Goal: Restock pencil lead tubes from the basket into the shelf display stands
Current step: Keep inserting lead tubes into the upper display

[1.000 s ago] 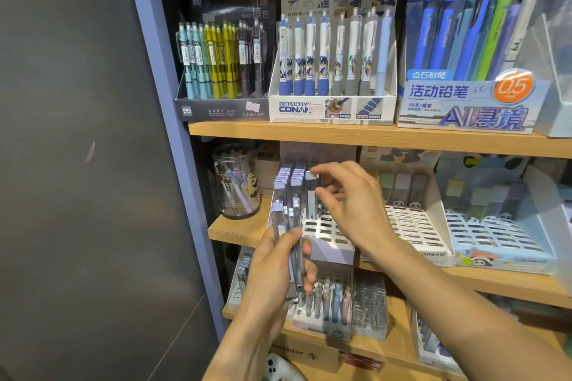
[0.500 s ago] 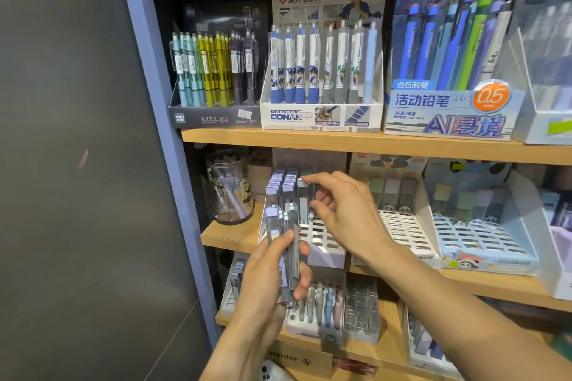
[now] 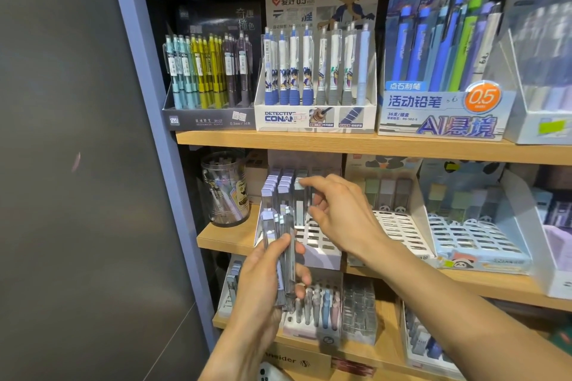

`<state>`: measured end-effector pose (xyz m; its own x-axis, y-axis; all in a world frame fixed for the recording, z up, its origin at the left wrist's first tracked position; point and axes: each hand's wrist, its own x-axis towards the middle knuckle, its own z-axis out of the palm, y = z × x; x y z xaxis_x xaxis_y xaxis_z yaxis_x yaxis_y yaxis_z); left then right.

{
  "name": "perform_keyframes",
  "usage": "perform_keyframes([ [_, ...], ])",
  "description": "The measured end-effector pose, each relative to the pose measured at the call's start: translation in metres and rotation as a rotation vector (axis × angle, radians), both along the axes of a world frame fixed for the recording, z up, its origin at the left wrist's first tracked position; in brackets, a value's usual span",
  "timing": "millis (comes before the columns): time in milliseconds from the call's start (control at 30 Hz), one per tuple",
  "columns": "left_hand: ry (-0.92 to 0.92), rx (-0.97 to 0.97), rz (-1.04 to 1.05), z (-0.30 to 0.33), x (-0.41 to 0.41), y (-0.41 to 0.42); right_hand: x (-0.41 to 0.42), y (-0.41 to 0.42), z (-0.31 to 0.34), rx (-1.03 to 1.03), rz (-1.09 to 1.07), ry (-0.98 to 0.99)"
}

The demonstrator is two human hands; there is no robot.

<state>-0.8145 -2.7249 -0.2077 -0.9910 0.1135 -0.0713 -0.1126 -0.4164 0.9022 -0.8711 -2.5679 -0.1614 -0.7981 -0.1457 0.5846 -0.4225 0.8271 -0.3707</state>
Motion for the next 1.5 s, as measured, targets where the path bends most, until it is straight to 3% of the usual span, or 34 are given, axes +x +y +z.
perform_keyframes([
  [100,0.006,-0.001,0.003,0.0,0.0,0.002,0.0,0.0,-0.003,0.033,0.005,-0.012],
  [167,0.008,-0.03,-0.023,-0.001,0.0,0.001,0.006,0.002,-0.006,-0.058,-0.022,0.012],
  [233,0.022,-0.066,-0.049,0.0,0.001,0.001,0.019,0.002,-0.011,-0.336,-0.024,-0.077],
  [333,0.062,-0.077,-0.057,0.003,0.002,0.002,0.037,-0.005,-0.017,-0.885,0.177,-0.505],
  [467,0.057,-0.102,-0.101,0.004,0.004,0.005,0.04,-0.005,-0.024,-1.163,0.236,-0.618],
  [567,0.027,-0.119,-0.111,0.004,0.004,0.007,0.04,-0.001,-0.02,-1.154,0.198,-0.52],
  [700,-0.012,-0.126,-0.07,0.0,0.0,0.007,0.031,0.012,-0.006,-1.117,0.134,-0.215],
  [800,0.0,-0.187,-0.03,-0.004,-0.001,0.006,0.016,0.019,-0.002,-1.003,0.048,0.0],
  [933,0.015,-0.204,-0.01,-0.011,-0.006,0.007,0.004,0.022,-0.003,-0.777,-0.028,0.134],
  [1233,0.024,-0.091,-0.048,-0.011,-0.008,0.005,-0.011,0.022,-0.012,-0.567,0.053,0.196],
  [1500,0.054,-0.091,-0.055,-0.012,-0.007,0.004,-0.011,0.026,-0.006,-0.512,0.072,0.183],
])
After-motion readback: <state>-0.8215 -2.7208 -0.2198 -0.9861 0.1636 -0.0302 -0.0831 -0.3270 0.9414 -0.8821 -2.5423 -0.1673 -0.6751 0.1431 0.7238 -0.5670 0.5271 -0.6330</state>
